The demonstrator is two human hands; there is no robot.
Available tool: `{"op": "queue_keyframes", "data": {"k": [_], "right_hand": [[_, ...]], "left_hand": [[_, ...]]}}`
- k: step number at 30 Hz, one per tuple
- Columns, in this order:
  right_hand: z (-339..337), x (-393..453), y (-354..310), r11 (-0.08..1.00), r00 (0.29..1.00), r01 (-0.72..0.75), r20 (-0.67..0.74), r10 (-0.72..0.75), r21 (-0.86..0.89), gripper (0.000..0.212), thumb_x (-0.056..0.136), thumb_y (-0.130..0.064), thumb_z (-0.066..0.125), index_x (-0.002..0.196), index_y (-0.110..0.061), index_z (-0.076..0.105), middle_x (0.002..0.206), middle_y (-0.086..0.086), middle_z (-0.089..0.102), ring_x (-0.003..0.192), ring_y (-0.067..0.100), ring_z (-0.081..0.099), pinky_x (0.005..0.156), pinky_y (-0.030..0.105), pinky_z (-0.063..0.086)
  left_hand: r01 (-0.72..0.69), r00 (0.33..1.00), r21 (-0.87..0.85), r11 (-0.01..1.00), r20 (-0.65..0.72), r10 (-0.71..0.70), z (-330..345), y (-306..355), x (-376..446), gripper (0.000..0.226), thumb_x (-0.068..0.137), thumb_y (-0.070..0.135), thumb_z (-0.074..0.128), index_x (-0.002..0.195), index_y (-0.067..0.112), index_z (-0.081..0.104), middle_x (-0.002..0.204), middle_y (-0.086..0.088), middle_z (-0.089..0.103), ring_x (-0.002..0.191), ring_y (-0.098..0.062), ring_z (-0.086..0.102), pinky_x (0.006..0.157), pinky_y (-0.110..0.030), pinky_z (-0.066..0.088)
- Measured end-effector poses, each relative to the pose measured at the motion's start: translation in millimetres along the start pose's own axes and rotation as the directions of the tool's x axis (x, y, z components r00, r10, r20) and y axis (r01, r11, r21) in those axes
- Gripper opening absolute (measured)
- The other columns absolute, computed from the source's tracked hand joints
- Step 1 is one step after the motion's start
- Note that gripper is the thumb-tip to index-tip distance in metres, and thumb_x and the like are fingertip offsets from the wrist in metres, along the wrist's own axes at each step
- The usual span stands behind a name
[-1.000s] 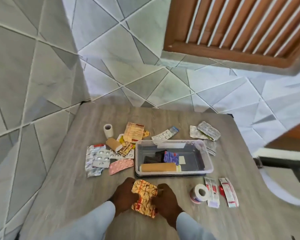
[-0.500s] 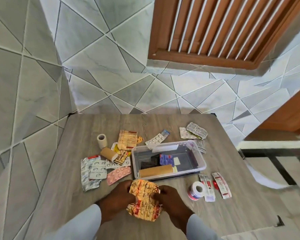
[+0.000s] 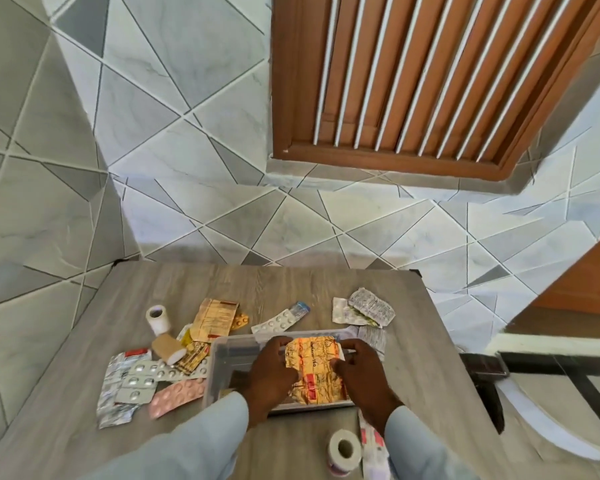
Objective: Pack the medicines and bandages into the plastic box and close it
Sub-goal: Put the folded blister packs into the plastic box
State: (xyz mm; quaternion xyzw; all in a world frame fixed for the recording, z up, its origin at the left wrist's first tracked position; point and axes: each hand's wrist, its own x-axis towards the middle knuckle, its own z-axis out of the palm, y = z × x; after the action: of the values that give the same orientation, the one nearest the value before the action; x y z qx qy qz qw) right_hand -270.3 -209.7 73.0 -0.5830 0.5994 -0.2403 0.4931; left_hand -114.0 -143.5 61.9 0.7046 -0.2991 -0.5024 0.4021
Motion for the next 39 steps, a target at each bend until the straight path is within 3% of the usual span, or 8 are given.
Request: {"op": "queue_keyframes", "data": {"k": [5, 9, 14, 18, 22, 25, 33, 39], "right_hand": [[-25.3, 44.9, 15.4, 0.982, 0.995, 0.04, 0.093, -0.023, -0.183, 0.023, 0.087, -0.008, 0.062, 0.107, -0.017, 0.057, 0.104, 0.005, 0.065, 0.088, 0.021, 0.064, 0.065, 0.026, 0.051], [-27.2, 60.2, 20.7, 0.923, 0.98, 0.119, 0.191, -0.051, -0.366, 0.032, 0.088, -0.018, 0.056, 0.119, -0.018, 0.051, 0.118, 0.012, 0.063, 0.101, 0.027, 0.064, 0.086, 0.043, 0.055], [-31.2, 47.9, 19.4, 0.59, 0.914, 0.391, 0.372, -0.161, -0.706, 0.053, 0.097, -0.017, 0.041, 0.147, -0.009, 0.026, 0.149, 0.014, 0.037, 0.135, 0.029, 0.037, 0.11, 0.035, 0.03], [-37.9, 45.8, 11.2, 0.398, 0.868, 0.497, 0.434, -0.242, -0.771, 0.04, 0.092, -0.007, 0.046, 0.132, -0.008, 0.045, 0.136, 0.016, 0.048, 0.122, 0.032, 0.046, 0.097, 0.04, 0.043], [-39.6, 45.9, 13.0, 0.135, 0.792, 0.602, 0.568, -0.226, -0.787, 0.035, 0.089, -0.014, 0.055, 0.123, -0.007, 0.056, 0.128, 0.016, 0.056, 0.12, 0.036, 0.044, 0.098, 0.046, 0.039], [-36.8, 42.3, 21.3, 0.043, 0.763, 0.633, 0.614, -0.201, -0.773, 0.034, 0.089, -0.019, 0.059, 0.119, -0.004, 0.06, 0.124, 0.017, 0.061, 0.121, 0.037, 0.041, 0.1, 0.048, 0.036], [-28.6, 49.0, 24.1, 0.289, 0.775, 0.621, 0.516, -0.365, -0.728, 0.029, 0.093, -0.027, 0.045, 0.116, -0.016, 0.057, 0.121, 0.011, 0.061, 0.112, 0.031, 0.051, 0.093, 0.041, 0.041], [7.1, 42.9, 4.3, 0.485, 0.793, 0.607, 0.436, -0.426, -0.629, 0.036, 0.095, -0.033, 0.045, 0.128, -0.021, 0.054, 0.131, 0.004, 0.058, 0.122, 0.025, 0.049, 0.105, 0.037, 0.034]], "left_hand": [[0.079, 0.992, 0.143, 0.987, -0.11, -0.063, 36.3, -9.7, 53.7, 0.048, 0.072, 0.011, 0.063, 0.097, 0.049, 0.047, 0.105, 0.002, 0.068, 0.092, -0.02, 0.066, 0.074, -0.043, 0.06], [0.072, 0.989, 0.363, 0.929, -0.144, -0.02, 48.8, 11.0, 40.6, 0.039, 0.078, 0.018, 0.058, 0.104, 0.045, 0.047, 0.108, 0.005, 0.066, 0.097, -0.018, 0.064, 0.085, -0.036, 0.055], [0.002, 0.989, 0.748, 0.664, -0.101, 0.11, 65.2, 21.5, 30.4, 0.042, 0.091, 0.021, 0.053, 0.131, 0.017, 0.045, 0.137, -0.005, 0.053, 0.125, -0.023, 0.05, 0.103, -0.032, 0.04], [-0.025, 0.987, 0.853, 0.522, -0.061, 0.147, 69.7, 20.9, 29.9, 0.042, 0.091, 0.02, 0.054, 0.133, 0.022, 0.046, 0.137, -0.002, 0.053, 0.125, -0.021, 0.051, 0.104, -0.033, 0.04], [-0.074, 0.986, 0.928, 0.365, 0.013, 0.168, 76.0, 21.1, 26.5, 0.038, 0.09, 0.021, 0.055, 0.127, 0.031, 0.051, 0.13, 0.0, 0.058, 0.118, -0.023, 0.056, 0.097, -0.038, 0.046], [-0.094, 0.985, 0.958, 0.271, 0.049, 0.167, 77.0, 17.9, 27.1, 0.039, 0.088, 0.022, 0.055, 0.124, 0.036, 0.052, 0.127, -0.002, 0.059, 0.116, -0.026, 0.057, 0.095, -0.042, 0.047], [-0.159, 0.952, 0.815, 0.558, -0.022, 0.304, 36.1, 7.4, 21.8, 0.032, 0.089, 0.027, 0.054, 0.121, 0.028, 0.057, 0.125, 0.001, 0.056, 0.117, -0.02, 0.05, 0.103, -0.036, 0.04], [-0.157, 0.915, 0.648, 0.745, -0.189, 0.358, -29.6, -13.4, 9.2, 0.027, 0.087, 0.017, 0.057, 0.113, 0.023, 0.061, 0.116, 0.0, 0.06, 0.11, -0.019, 0.054, 0.099, -0.028, 0.039]]}}
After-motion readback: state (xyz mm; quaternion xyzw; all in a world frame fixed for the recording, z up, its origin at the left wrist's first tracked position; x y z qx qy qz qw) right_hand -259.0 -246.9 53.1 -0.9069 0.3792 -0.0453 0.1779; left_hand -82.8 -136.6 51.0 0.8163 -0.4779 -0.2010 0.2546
